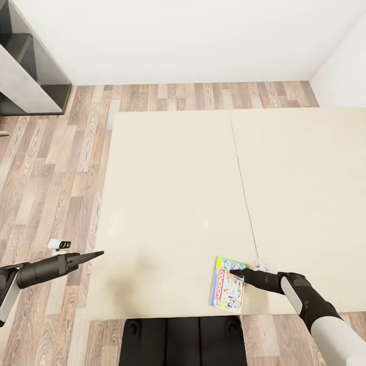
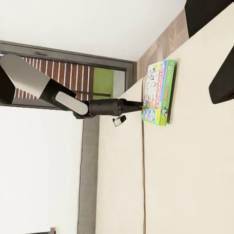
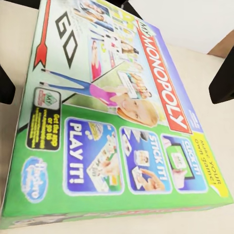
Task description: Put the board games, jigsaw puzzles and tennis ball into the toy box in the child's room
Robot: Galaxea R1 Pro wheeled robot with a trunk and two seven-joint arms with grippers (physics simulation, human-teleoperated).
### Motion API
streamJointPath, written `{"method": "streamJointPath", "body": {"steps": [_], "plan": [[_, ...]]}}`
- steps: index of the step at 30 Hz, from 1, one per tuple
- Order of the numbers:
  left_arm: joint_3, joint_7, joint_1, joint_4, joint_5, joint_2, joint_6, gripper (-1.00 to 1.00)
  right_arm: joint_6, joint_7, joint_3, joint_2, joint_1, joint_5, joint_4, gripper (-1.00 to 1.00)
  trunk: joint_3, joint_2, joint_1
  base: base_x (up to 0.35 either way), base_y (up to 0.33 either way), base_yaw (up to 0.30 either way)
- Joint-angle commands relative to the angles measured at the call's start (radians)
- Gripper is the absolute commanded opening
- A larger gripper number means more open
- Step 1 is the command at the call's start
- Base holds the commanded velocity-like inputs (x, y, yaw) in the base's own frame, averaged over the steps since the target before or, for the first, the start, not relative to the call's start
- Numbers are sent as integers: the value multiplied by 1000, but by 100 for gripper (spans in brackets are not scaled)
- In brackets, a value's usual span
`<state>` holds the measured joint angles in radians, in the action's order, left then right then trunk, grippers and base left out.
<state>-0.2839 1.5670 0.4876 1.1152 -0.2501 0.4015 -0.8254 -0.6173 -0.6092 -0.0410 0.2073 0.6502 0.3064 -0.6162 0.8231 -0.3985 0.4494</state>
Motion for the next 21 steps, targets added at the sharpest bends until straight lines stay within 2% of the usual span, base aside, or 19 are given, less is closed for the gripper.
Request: {"method": "streamJointPath", "body": {"steps": [1, 9, 12, 15, 21], "plan": [[0, 4, 0, 0, 1, 0, -11, 100, -7, -1, -2, 0, 0, 3, 0, 100, 1, -1, 1, 0, 0, 0], [1, 4, 0, 1, 1, -1, -11, 100, -8, 0, -2, 0, 0, 5, 1, 100, 1, -1, 1, 0, 0, 0], [-2, 4, 0, 1, -1, -7, -14, 100, 9, 2, 1, -16, 0, 4, 11, 100, 1, -1, 1, 0, 0, 0], [-2, 4, 0, 0, -1, -7, -14, 100, 11, 2, 1, -16, 0, 4, 11, 100, 1, -1, 1, 0, 0, 0], [0, 4, 0, 0, -1, 3, -14, 100, 18, 2, 1, -29, 0, 4, 14, 100, 1, -1, 1, 0, 0, 0]]}}
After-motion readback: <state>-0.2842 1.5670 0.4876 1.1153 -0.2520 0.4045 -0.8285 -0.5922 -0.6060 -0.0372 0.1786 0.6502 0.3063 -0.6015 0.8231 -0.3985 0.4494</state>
